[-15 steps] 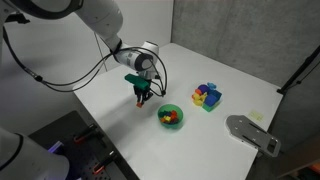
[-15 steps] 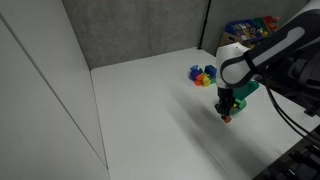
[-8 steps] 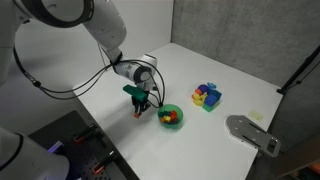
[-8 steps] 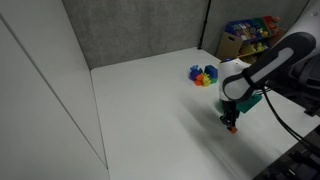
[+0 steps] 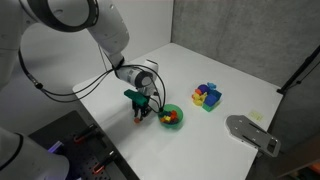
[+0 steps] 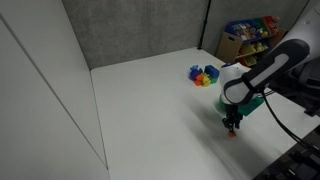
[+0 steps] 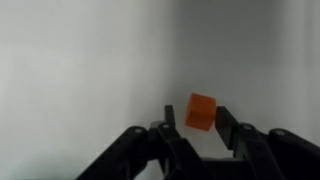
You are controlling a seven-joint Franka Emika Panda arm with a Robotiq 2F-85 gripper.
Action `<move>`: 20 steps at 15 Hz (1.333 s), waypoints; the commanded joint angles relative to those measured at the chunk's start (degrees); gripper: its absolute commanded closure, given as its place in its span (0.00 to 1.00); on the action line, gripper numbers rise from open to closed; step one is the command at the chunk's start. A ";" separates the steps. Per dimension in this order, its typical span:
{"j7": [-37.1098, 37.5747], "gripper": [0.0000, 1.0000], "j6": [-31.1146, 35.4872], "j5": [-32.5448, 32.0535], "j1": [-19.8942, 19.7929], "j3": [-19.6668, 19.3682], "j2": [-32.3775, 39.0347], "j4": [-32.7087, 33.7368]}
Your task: Pick up one small orange block from the green bowl and put it on the table
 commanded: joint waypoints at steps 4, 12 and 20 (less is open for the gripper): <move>1.54 0.00 -2.55 -1.36 0.47 -0.29 -2.54 0.30; 1.25 0.00 -7.67 -0.85 -0.25 0.35 -12.85 -0.60; 2.25 0.00 -9.31 -0.84 -1.33 -0.11 -27.02 -3.52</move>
